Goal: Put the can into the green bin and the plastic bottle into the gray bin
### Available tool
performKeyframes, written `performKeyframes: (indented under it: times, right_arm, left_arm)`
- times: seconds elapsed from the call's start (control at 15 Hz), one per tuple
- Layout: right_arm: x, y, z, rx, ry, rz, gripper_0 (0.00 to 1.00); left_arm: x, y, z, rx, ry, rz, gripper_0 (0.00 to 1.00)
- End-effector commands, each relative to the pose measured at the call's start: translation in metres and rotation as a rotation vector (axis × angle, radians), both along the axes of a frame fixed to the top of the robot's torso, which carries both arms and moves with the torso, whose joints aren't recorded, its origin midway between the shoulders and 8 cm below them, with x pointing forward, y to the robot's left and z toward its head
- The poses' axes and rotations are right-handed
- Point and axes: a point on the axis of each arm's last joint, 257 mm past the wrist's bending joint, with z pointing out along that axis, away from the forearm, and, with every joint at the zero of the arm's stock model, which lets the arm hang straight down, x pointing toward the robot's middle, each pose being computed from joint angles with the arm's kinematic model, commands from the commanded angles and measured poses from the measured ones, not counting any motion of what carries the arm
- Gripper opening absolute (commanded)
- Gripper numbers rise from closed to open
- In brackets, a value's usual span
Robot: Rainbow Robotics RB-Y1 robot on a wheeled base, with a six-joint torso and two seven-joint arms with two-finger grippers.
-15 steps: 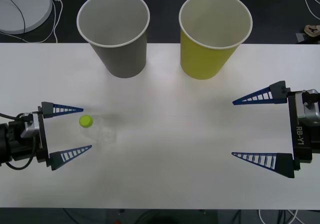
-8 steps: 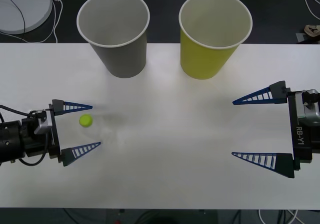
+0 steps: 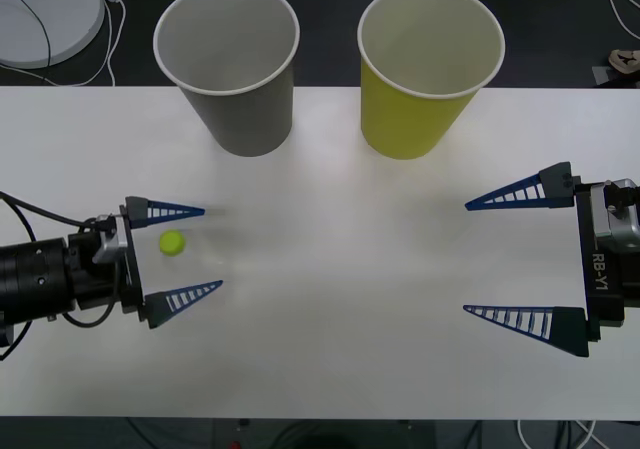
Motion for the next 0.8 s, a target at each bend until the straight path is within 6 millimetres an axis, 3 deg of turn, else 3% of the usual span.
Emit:
performKeyframes:
  times: [0.07, 0.67, 0.73, 0.8]
  right_arm:
    - [0.0000, 0.0000, 0.0000, 0.000, 0.000, 0.000, 1.00]
    - [0.0000, 0.0000, 0.0000, 0.000, 0.000, 0.000, 1.00]
    - [0.0000, 0.0000, 0.0000, 0.000, 0.000, 0.000, 1.00]
    - [0.0000, 0.0000, 0.0000, 0.000, 0.000, 0.000, 1.00]
  left_arm:
    - [0.0018, -0.0019, -0.0028, 0.006, 0.002, 0.005, 1.00]
    - [0.0007, -0.0029, -0.0082, 0.017, 0.018, 0.005, 0.99]
    - [0.0007, -0.0029, -0.0082, 0.017, 0.019, 0.005, 0.18]
    - [0.0011, -0.0027, -0.0074, 0.017, 0.018, 0.005, 0.00]
